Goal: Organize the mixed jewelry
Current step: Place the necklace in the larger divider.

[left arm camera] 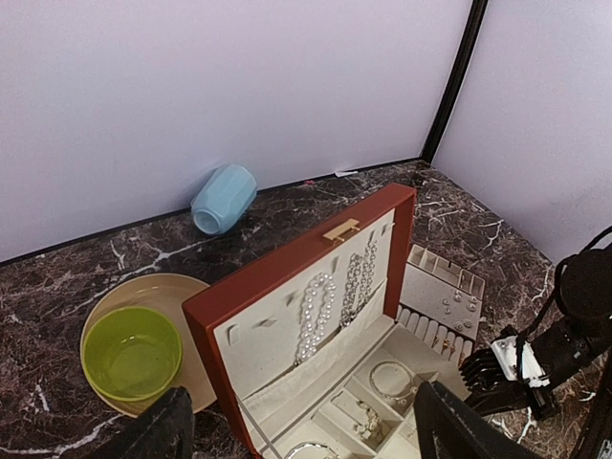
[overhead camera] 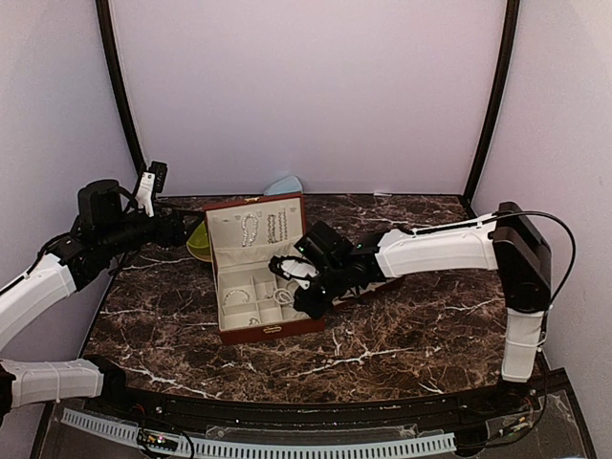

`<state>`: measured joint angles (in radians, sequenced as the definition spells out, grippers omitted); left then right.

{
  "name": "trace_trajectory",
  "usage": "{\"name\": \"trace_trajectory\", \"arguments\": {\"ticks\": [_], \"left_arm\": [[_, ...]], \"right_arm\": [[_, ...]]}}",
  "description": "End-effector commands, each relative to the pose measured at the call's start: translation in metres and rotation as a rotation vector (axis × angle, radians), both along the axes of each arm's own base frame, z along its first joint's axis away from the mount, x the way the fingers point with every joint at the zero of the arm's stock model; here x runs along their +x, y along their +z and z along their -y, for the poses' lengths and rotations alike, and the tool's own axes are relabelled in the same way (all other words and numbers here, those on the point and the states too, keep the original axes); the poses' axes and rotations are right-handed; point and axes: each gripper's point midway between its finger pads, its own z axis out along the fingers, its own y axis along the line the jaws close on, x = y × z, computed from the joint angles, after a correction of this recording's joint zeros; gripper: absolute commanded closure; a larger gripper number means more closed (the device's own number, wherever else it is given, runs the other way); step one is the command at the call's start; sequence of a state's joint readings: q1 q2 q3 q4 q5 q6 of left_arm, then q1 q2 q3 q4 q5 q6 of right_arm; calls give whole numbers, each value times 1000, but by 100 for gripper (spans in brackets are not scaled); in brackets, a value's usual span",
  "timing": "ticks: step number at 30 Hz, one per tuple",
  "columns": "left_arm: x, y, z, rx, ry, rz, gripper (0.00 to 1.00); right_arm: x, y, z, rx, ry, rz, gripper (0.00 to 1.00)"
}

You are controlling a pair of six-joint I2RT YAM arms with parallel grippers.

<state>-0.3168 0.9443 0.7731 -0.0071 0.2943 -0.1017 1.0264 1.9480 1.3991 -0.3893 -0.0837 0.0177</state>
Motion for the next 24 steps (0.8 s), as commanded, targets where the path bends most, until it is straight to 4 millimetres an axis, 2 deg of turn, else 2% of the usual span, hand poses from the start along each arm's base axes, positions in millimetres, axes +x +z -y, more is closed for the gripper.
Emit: {"name": "trace_trajectory", "arguments": {"ticks": [1,7,10,13,16,20,24], "left_arm": [[1,3,-3,-4,10,25,18],[1,2,-1,-5,3,18,18],[1,2,-1,-5,3,18,18],[1,2,-2,-4,7,20,18],[1,3,-2,-4,9,23,18],[1,4,-2,-5,9,25,18],[0,5,-3,-3,11,30,18]], "right_arm": [[-11,-11,11,-86,75,-31,100],[-8,-18,20,-152,68,-23,100],[-5,-14,18,-145,59,-8,82],[-2,-3,14,-114,53,9,68],[2,10,7,-63,49,20,60],[8,26,-10,43,20,15,57],[13,22,-23,76,-8,-14,66]]}}
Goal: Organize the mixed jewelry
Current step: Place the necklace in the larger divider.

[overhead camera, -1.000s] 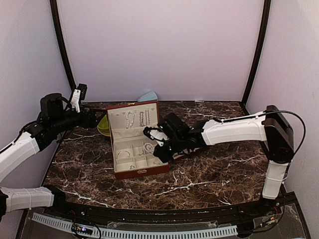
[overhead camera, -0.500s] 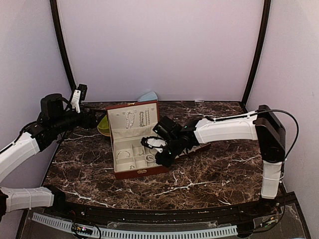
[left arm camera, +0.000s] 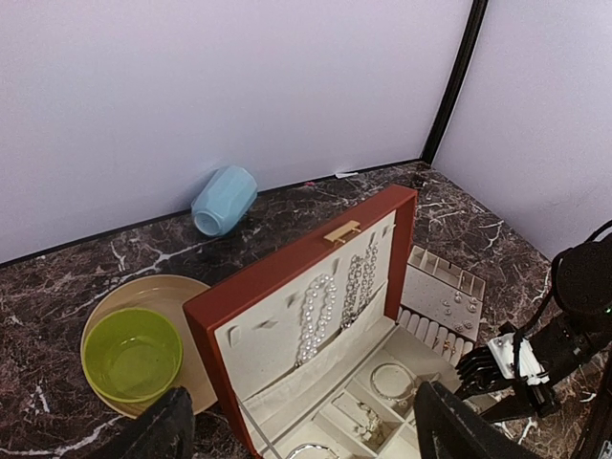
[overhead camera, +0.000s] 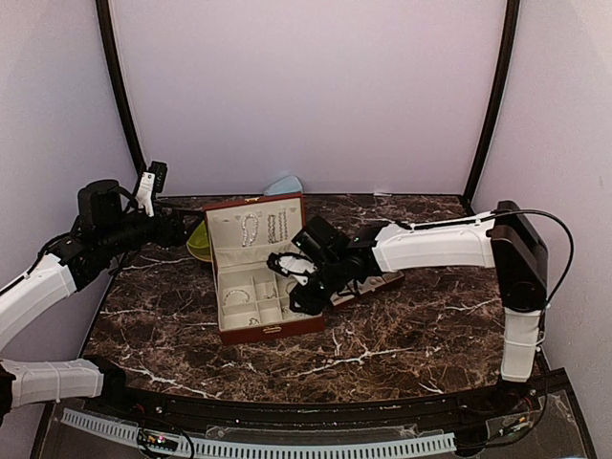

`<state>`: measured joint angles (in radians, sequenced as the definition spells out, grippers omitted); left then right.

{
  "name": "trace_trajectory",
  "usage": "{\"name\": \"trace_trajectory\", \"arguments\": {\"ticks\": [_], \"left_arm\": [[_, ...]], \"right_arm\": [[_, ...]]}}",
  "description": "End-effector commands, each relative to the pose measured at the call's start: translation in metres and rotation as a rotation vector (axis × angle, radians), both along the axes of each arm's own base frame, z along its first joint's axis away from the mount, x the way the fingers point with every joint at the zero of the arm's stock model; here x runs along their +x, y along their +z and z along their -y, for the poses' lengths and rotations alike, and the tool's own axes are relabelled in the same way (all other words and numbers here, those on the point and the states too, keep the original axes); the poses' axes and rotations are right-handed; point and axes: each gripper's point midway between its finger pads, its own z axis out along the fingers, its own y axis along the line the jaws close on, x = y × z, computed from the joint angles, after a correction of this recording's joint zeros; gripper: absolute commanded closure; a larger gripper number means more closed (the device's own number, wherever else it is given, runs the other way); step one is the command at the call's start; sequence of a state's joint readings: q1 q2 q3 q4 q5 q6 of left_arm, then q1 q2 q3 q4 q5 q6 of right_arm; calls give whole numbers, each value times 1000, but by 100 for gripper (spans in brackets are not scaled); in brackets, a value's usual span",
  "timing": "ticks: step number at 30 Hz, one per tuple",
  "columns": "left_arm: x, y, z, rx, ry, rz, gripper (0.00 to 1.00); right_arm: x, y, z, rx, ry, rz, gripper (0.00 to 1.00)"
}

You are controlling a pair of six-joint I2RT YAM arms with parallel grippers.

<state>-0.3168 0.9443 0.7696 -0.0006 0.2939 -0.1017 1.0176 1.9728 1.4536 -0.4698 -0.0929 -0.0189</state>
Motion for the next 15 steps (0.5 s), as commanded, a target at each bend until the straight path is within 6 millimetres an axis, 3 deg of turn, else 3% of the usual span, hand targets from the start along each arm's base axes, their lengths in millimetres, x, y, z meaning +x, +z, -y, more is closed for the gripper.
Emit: {"name": "trace_trajectory", "arguments": {"ticks": [1,12,15], "left_arm": [[0,5,-3,-3,10,27,18],[0,5,-4,-1,13,27,18],[0,5,-4,1,15,30,18]], "right_arm": [[12,22,-30,126,-36,-8,69],[13,-1,-48,137,-35,-87,77],[18,-5,-49,131,-61,-81,83]]}}
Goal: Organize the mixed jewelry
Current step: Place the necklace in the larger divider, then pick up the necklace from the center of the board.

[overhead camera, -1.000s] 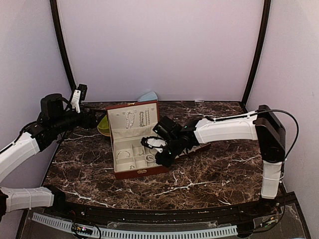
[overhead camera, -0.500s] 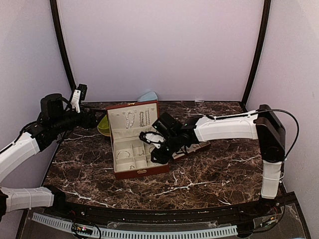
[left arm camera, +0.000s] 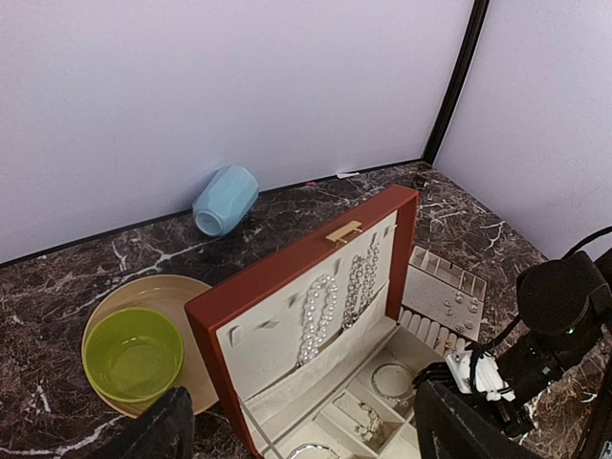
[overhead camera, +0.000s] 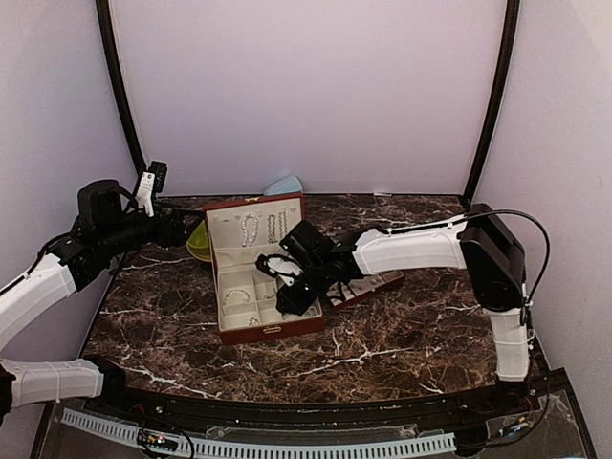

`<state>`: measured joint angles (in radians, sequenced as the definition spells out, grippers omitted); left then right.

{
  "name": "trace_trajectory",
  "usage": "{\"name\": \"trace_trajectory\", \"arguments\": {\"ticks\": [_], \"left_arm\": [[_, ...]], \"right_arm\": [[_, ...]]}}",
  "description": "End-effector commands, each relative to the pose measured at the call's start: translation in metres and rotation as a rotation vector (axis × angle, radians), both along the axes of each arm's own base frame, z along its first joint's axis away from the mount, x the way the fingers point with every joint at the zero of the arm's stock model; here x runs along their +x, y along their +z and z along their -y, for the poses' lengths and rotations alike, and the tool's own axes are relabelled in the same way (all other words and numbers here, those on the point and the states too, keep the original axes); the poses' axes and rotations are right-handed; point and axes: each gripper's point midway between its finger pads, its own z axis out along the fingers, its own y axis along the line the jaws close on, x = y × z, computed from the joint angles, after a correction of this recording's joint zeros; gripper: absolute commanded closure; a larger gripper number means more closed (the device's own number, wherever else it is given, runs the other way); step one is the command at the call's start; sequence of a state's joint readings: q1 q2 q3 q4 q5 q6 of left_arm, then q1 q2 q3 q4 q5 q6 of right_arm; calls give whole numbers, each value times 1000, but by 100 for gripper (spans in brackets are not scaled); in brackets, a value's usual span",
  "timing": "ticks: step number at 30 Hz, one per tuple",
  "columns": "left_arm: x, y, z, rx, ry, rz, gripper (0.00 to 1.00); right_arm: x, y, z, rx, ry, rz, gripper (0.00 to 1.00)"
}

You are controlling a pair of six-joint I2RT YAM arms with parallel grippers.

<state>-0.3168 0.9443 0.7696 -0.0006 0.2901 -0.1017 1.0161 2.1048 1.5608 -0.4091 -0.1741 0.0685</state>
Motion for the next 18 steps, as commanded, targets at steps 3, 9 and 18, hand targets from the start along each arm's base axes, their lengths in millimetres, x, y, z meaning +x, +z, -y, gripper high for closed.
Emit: {"name": "trace_trajectory", "arguments": {"ticks": [3,9,18], "left_arm": [[-1,6,-4,1,15,32,18],[-1,7,-4,0,14,33,18],[-1,7,-5,0,16,36,18]], "right_arm": [[15,7,-11,45,-50,4,88],[16,3,-10,42,-56,-6,94],[14,-5,-7,27,-58,-24,100]]}}
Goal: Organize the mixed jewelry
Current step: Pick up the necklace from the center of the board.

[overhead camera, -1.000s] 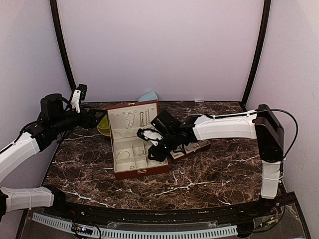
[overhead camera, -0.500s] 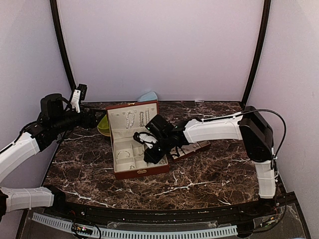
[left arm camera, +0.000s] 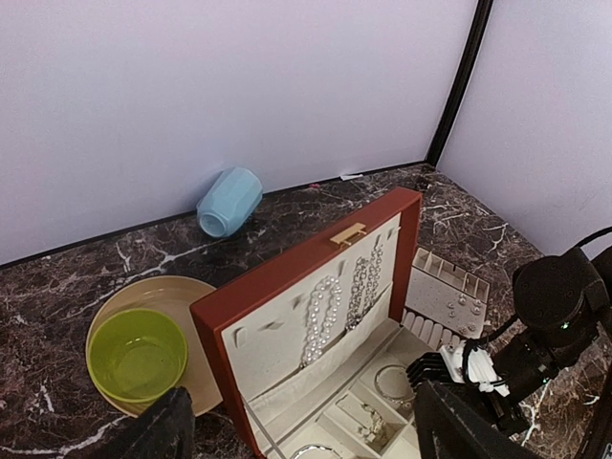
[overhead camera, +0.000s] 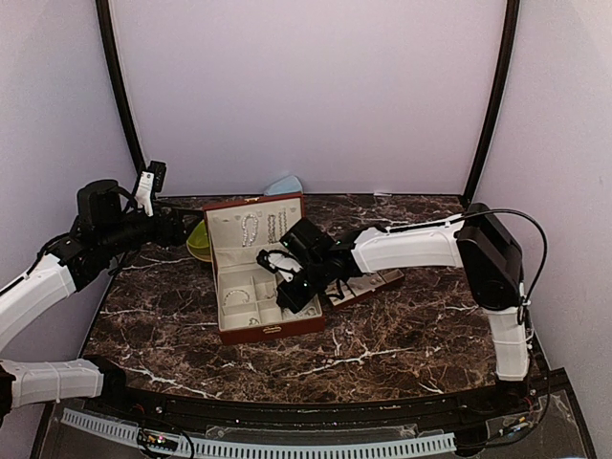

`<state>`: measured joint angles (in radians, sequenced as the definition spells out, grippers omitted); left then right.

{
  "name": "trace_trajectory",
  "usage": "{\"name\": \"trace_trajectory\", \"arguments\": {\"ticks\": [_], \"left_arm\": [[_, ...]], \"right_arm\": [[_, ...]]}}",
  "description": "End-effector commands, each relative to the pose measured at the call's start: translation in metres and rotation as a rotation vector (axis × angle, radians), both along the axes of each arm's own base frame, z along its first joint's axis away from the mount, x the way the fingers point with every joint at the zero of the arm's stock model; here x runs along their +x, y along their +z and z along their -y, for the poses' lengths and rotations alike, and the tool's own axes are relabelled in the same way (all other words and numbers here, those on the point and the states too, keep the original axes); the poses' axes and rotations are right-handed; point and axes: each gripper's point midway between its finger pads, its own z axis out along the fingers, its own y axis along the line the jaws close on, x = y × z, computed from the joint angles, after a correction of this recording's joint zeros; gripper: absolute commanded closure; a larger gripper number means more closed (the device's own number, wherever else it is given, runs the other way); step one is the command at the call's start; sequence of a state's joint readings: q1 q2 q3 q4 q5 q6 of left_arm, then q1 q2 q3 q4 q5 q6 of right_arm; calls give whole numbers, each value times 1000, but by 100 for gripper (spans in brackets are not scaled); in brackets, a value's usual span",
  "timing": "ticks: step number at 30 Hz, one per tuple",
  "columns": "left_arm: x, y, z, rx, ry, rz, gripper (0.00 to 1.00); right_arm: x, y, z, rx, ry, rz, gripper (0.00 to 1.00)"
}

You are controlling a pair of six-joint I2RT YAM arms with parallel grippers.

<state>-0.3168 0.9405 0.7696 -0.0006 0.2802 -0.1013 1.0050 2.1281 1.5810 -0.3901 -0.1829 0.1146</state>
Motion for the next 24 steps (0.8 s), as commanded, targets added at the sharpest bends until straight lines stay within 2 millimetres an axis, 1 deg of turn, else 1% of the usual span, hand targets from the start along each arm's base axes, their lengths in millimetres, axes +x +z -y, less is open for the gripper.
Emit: {"name": "trace_trajectory", "arguments": {"ticks": [1,6,13,19,21,24], "left_arm": [[-2,6,-3,-2,6,32,18],[-2,6,-4,-1,9,32,18],[-2,6,-4,-1,10,33,18],[-1,5,-4,0,10,32,18],[-1,5,-4,1,11,30,18],[-1,4,-4,1,12,29,18]], "right_arm": [[6,-3,-1,2,-19,2,100],[9,2,7,-2,-46,27,100],[13,2,24,-19,-94,33,100],[15,5,33,-22,-115,38,100],[16,9,35,-15,-122,38,100],[18,22,38,11,-136,41,100]]}}
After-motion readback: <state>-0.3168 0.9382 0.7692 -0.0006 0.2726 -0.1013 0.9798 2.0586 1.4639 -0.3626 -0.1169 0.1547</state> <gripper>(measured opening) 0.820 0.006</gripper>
